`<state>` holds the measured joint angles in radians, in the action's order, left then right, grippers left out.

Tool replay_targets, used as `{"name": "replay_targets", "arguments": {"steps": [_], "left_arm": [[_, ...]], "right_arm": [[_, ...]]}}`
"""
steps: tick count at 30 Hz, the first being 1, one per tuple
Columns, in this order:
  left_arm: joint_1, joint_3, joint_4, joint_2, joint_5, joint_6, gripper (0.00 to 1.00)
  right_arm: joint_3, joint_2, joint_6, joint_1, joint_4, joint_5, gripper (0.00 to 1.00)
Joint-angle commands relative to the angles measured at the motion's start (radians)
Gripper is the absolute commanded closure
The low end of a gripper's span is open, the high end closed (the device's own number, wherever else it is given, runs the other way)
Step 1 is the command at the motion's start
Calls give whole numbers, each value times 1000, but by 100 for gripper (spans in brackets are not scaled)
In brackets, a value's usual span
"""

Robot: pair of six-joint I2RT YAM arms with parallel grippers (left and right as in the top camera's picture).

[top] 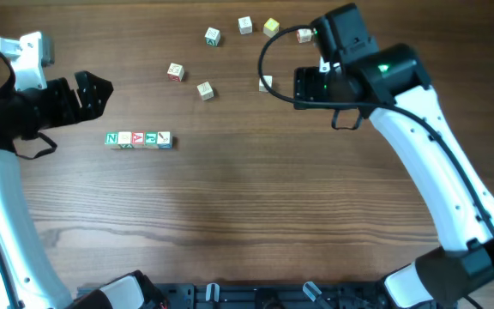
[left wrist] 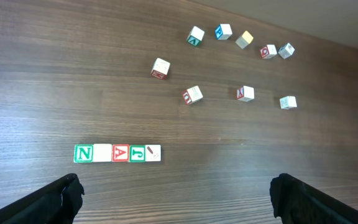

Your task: Form a horizontal line

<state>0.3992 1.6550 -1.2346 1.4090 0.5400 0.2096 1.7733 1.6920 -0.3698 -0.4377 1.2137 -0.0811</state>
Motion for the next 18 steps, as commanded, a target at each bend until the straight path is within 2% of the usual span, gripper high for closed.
{"name": "replay_targets", "arguments": {"steps": [1, 2, 4, 8, 14, 18], "left_arm": [[-3, -2, -4, -61, -7, 48, 0], [-3, -2, -9, -86, -2, 70, 0], [-3, -2, -20, -136, 28, 103, 0], [-3, -2, -46, -278, 48, 105, 0], [-3, -2, -94, -500, -59, 97, 0], [-3, -2, -122, -596, -63, 97, 0]], "right_arm": [[-6, 0, 3, -4, 7, 31, 25], [-6, -6, 1, -4, 8, 31, 15], [-6, -26, 3, -4, 11, 29, 1], [-6, -95, 4, -3, 19, -46, 0], [-6, -247, 5, -3, 8, -231, 0], [-6, -312, 3, -3, 7, -255, 0]]}}
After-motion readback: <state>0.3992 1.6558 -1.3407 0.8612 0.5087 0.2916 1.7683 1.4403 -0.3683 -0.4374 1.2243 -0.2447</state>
